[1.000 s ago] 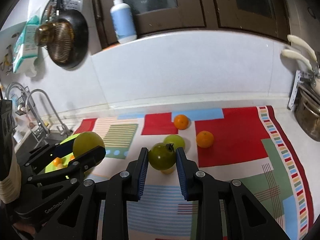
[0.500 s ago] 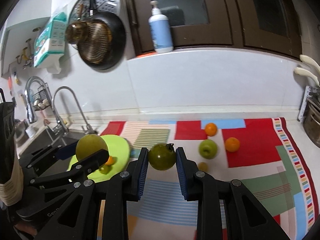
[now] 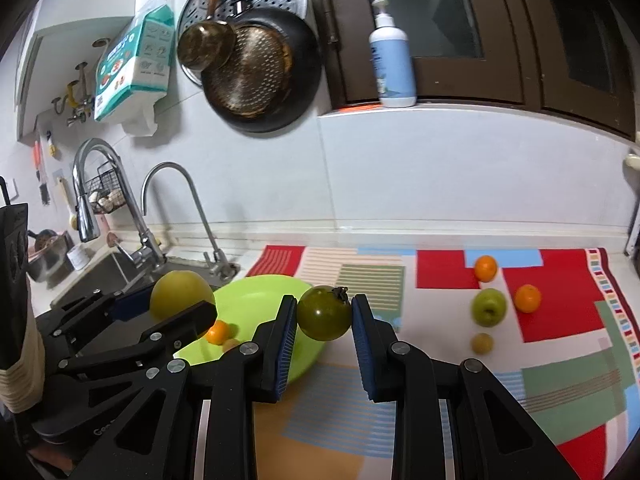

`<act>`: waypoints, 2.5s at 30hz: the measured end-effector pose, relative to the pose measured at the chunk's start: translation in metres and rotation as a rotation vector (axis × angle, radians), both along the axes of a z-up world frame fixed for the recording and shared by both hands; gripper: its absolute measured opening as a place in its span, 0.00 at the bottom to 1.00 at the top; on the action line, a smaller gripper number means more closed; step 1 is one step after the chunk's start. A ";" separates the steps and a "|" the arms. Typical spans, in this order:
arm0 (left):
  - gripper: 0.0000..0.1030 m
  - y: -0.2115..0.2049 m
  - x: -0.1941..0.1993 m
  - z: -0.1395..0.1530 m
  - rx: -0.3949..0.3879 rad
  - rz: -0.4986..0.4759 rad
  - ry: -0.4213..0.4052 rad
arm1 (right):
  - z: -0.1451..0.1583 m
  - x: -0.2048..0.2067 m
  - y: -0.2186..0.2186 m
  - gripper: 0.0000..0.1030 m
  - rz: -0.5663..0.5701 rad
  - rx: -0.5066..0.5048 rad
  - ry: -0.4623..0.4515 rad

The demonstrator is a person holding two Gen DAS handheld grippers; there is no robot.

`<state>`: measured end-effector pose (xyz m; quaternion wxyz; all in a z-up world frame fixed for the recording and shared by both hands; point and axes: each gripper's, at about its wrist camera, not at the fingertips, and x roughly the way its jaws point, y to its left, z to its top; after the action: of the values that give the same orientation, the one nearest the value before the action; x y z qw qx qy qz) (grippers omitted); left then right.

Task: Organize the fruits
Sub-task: 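Carry the pear and lime over the green plate and open both tools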

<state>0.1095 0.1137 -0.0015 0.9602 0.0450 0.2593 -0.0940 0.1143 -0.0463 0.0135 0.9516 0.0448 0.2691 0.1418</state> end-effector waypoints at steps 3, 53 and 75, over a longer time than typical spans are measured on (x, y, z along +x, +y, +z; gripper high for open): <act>0.47 0.012 0.004 -0.002 -0.001 0.005 0.004 | -0.002 0.004 0.014 0.28 0.006 -0.001 0.002; 0.47 0.077 0.131 -0.091 -0.019 0.059 0.244 | -0.103 0.150 0.102 0.29 0.131 -0.030 0.252; 0.78 0.079 0.074 -0.037 -0.004 0.122 0.101 | -0.057 0.100 0.075 0.55 0.011 -0.052 0.141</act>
<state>0.1835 0.1930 -0.0381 0.9499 0.0224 0.3094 -0.0382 0.2146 0.0289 -0.0431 0.9303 0.0283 0.3393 0.1366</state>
